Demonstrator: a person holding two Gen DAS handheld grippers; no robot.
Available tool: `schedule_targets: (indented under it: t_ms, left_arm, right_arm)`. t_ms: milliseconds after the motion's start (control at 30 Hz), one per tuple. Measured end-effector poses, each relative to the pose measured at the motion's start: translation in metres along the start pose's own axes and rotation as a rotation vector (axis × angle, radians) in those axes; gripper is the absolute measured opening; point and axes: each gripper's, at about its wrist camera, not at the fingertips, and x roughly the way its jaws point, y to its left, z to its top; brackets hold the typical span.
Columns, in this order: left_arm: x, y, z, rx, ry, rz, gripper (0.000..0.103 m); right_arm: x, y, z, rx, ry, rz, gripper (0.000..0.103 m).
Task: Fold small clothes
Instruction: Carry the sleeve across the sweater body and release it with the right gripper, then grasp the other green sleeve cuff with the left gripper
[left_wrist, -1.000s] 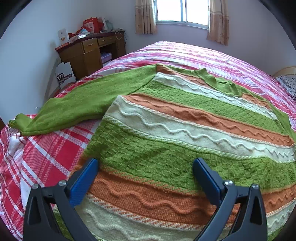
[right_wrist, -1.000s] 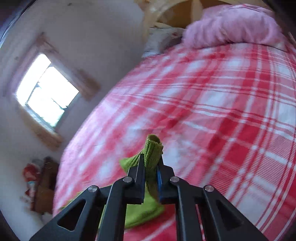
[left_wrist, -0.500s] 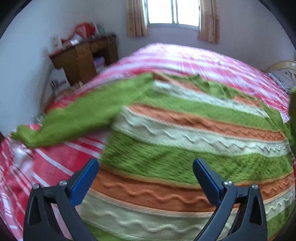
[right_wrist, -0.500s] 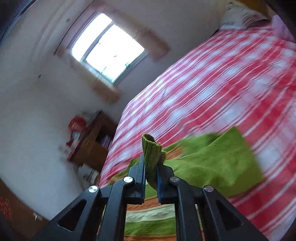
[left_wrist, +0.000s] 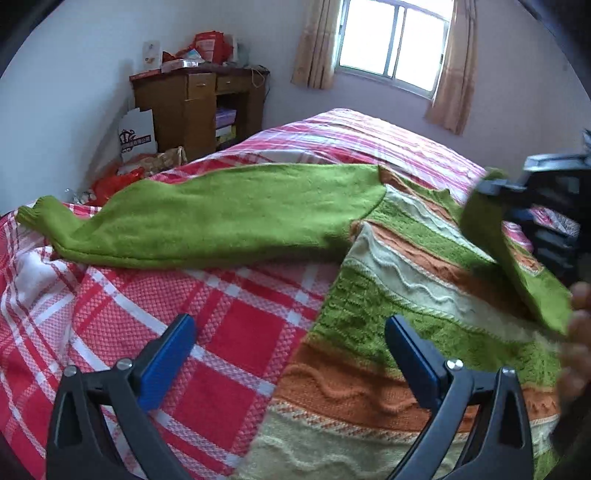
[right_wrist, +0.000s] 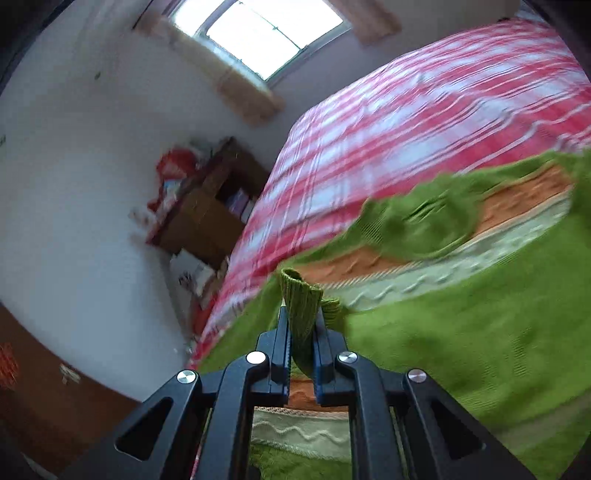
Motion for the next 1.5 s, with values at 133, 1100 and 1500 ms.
schedule_targets:
  t_ms: [133, 1100, 1500]
  left_arm:
    - [0.003, -0.007, 0.000, 0.032, 0.000, 0.032, 0.103]
    - [-0.003, -0.009, -0.007, 0.053, -0.002, 0.066, 0.103]
    - [-0.004, -0.010, -0.007, 0.055, 0.006, 0.072, 0.103]
  right_arm:
    - [0.041, 0.011, -0.018, -0.062, 0.058, 0.052, 0.013]
    - [-0.053, -0.030, 0.005, -0.245, -0.033, -0.160, 0.027]
    - [-0.123, -0.175, -0.009, -0.204, -0.048, -0.500, 0.027]
